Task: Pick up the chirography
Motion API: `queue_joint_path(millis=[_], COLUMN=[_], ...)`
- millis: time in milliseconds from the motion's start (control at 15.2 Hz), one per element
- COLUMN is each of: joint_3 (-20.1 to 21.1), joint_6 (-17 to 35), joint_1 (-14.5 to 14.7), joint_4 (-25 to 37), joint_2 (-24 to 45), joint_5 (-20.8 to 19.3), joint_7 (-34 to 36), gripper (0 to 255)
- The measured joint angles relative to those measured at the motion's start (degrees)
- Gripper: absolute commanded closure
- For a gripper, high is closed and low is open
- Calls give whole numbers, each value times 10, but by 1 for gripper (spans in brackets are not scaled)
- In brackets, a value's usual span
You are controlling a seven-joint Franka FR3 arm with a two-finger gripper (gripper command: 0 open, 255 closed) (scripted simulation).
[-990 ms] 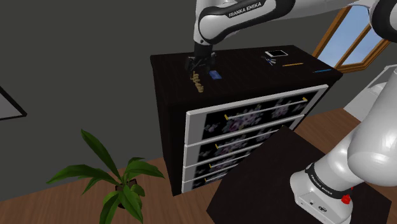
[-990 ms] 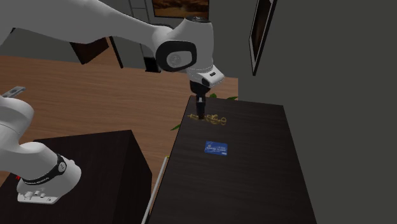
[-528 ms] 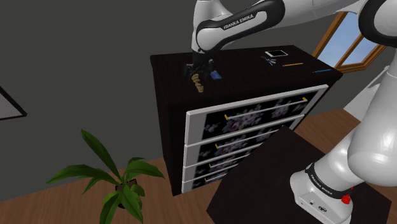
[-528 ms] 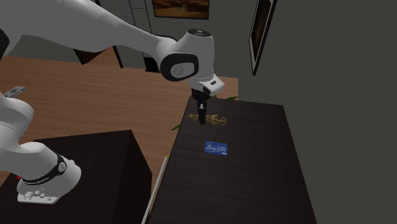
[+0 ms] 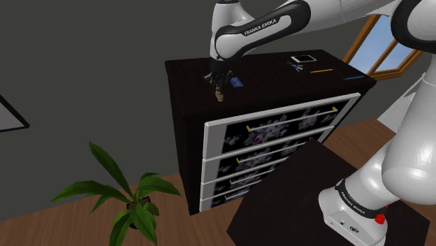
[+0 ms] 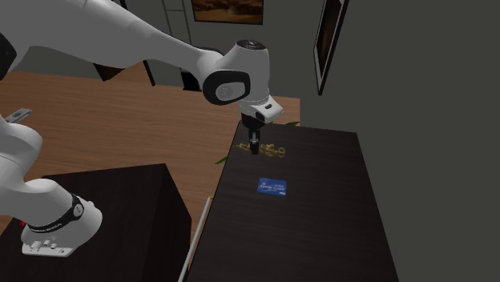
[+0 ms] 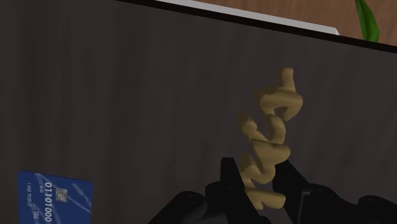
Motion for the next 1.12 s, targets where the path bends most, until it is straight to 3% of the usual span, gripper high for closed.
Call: queue_joint_path(millis=[330,1122], joint_3=[0,3], joint_6=[-4,-79], joint_1=[0,-2], joint_4=[2,41], joint_2=[-1,-38], joint_5=[0,9], joint_7=[0,-8], gripper=[255,255])
